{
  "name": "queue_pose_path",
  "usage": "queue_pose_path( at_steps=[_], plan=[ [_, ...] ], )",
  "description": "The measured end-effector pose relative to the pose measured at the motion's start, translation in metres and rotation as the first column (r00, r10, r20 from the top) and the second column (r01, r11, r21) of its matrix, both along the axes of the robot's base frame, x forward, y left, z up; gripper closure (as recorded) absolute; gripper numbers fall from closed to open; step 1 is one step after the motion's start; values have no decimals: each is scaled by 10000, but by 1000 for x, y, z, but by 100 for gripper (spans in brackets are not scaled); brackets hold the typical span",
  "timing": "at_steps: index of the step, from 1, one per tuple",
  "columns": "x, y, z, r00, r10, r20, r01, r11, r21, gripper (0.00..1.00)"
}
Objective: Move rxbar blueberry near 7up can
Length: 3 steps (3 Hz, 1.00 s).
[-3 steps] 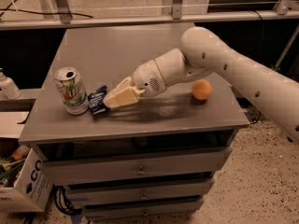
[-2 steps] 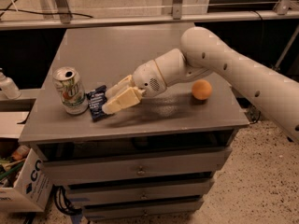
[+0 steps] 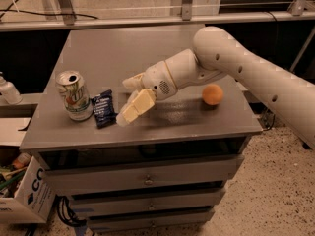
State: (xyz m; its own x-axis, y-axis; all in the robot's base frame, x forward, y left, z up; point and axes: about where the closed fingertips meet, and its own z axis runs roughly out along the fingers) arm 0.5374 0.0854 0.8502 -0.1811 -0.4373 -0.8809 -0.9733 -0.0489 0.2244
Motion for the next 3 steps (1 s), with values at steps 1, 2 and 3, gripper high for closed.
queue_pose_path(
  at_steps=[1, 2, 3],
  plan=[
    [15, -11, 6, 9981, -482, 373, 481, 9988, 18, 0],
    [32, -26, 15, 9912, -1029, 837, 1027, 9947, 58, 0],
    [59, -50, 28, 9680, -1878, 1667, 1847, 9822, 339, 0]
  ],
)
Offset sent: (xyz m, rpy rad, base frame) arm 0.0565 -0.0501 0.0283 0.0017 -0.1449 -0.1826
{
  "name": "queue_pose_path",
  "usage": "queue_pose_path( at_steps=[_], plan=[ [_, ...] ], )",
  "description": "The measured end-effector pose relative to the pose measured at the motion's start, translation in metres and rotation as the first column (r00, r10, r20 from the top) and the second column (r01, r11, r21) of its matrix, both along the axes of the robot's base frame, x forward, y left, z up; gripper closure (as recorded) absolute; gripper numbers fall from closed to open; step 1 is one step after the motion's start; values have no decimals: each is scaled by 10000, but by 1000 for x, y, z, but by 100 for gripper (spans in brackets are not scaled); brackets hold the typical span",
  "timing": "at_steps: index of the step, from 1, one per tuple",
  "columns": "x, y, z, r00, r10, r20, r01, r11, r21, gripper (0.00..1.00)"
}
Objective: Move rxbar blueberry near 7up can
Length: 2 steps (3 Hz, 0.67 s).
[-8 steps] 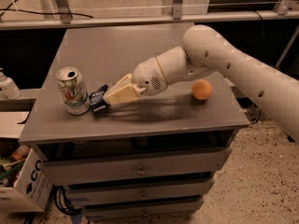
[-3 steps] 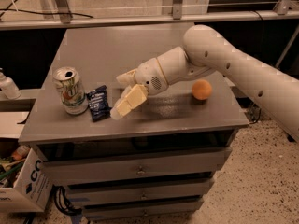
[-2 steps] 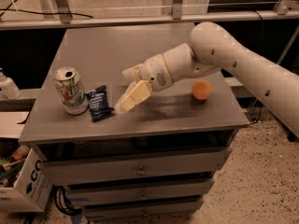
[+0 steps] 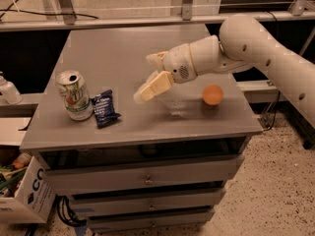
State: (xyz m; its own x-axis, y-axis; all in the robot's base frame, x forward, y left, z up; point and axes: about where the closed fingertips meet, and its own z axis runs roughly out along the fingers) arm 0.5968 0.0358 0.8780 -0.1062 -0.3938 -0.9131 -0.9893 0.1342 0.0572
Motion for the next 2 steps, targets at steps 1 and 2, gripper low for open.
queue_pose_path(
  at_steps=[1, 2],
  plan=[
    [30, -21, 13, 9912, -1019, 840, 981, 9940, 483, 0],
    [36, -22, 15, 9876, -1230, 973, 1179, 9914, 564, 0]
  ],
)
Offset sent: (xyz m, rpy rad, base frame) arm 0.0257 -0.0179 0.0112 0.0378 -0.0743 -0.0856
